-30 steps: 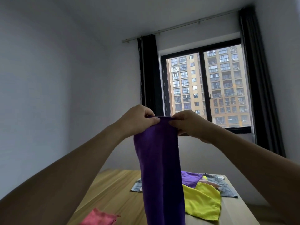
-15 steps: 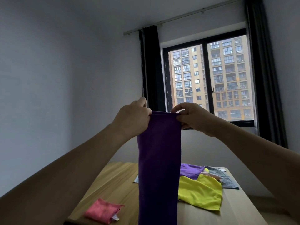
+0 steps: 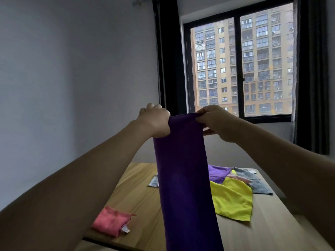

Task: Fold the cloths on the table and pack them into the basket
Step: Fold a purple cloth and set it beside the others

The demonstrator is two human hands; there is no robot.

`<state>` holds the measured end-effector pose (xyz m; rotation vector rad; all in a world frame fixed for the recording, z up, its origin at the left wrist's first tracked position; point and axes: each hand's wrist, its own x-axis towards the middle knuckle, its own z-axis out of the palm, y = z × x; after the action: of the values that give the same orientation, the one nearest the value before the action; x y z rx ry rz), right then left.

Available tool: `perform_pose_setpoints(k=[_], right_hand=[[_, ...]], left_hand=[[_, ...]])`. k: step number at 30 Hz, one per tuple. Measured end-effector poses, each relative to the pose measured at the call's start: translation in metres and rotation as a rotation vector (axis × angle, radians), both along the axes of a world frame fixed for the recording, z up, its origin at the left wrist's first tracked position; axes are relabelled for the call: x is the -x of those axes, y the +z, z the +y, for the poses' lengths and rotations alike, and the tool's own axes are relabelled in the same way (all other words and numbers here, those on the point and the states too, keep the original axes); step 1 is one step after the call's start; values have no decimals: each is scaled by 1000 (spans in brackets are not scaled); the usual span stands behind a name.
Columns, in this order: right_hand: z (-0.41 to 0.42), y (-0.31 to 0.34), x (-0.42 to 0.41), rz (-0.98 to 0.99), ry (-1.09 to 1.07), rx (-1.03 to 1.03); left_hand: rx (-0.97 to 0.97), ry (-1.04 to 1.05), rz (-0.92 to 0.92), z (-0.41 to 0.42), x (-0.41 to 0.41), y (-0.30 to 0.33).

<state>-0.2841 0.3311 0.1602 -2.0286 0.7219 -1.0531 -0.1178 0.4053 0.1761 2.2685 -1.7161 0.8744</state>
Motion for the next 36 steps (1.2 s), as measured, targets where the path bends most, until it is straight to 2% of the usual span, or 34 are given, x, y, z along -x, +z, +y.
perform_pose_setpoints(k=[4, 8, 13, 15, 17, 19, 22, 25, 27, 29, 32, 36], right_hand=[[-41, -16, -20, -71, 6, -101], [-80, -35, -40, -210, -22, -101], [-112, -34, -62, -334, -145, 133], [-117, -38, -67, -360, -132, 193], [-118, -47, -66, -347, -106, 234], [-118, -60, -60, -258, -73, 259], [-115, -90, -41, -48, -39, 255], [-100, -126, -18, 245, 66, -5], [-87, -152, -3, 510, 132, -231], [-74, -182, 11, 738, 179, -358], [-62, -223, 25, 869, 173, -432], [-64, -249, 30, 869, 186, -470]], left_hand=[[-97, 92, 117, -46, -23, -11], [83, -61, 364, -86, -40, -29], [372, -110, 122, -103, -45, -37], [374, -112, 75, -103, -49, -36], [294, -107, 92, -99, -52, -39], [166, -97, 143, -91, -50, -49], [-92, -160, 360, -71, -39, -79], [-430, -227, 686, -47, -20, -127], [-602, -226, 909, -37, -12, -167], [-748, -214, 1073, -26, -1, -209], [-825, -198, 1225, -11, 12, -257], [-735, -192, 1416, -8, 6, -284]])
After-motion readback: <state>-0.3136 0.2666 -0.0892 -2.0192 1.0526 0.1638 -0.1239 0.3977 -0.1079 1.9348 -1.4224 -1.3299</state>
